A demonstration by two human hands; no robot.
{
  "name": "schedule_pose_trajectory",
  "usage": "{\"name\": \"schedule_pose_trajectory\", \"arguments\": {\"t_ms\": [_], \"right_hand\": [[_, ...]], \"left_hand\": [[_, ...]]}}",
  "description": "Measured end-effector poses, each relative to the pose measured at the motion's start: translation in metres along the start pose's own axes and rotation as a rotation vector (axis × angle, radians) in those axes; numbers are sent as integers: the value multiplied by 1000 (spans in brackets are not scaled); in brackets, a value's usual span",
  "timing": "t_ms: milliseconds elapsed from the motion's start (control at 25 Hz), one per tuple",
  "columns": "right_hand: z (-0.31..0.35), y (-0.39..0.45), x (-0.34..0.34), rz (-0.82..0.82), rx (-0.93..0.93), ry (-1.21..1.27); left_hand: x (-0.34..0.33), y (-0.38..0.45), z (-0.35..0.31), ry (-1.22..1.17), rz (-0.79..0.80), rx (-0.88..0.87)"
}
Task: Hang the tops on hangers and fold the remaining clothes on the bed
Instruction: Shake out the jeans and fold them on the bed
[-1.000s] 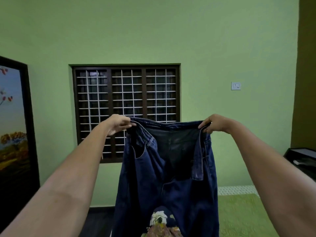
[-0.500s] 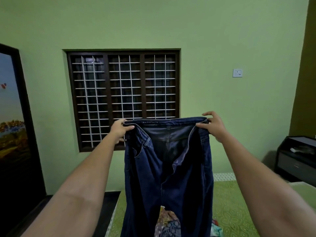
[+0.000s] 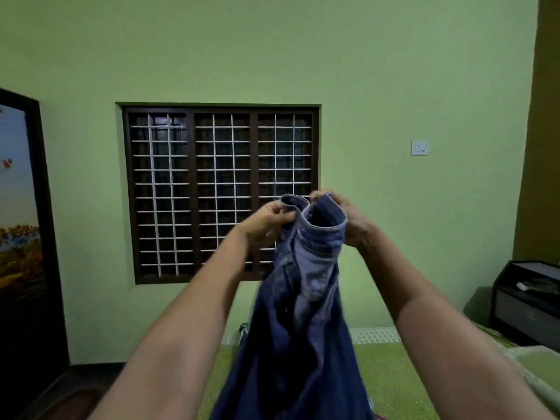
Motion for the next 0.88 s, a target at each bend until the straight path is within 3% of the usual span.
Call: {"name": "schedule_pose_trajectory", "arguments": {"t_ms": [80,200,320,400,440,600,680,880], "right_hand": [[-7,12,6,-157,3,-97],[-13,17,-4,33,18,-185],[-25,20,8,10,-267,-248],[-21,15,29,-89,-406,-470],[-16,10,32,-55,-472,-593],[-17,-21,22,166,-838,-539],[-17,-21,20,200,-848,-796],[16,5,30,-104,-713,-1555]], "left_hand": [[-6,13,20,-114,-16,-9],[-4,11,25,-222,-50,-61],[1,15,26,-176,-104,-81],[7,17,27,-94,-178,-108],[11,18,27,-21,-237,-125],[4,28,24,275,-354,-133],[0,32,22,291,-378,-146],[-4,13,42,391,-386,-259]]}}
Point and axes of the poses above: each hand's wrist, its own y-axis towards the middle knuckle, its own x-axis out of the back of the hand, z = x × y, the point moved 7 cm from there along y, towards the middle knuckle, and after that the axes turned 5 degrees about -y, right-handed, at the moved point
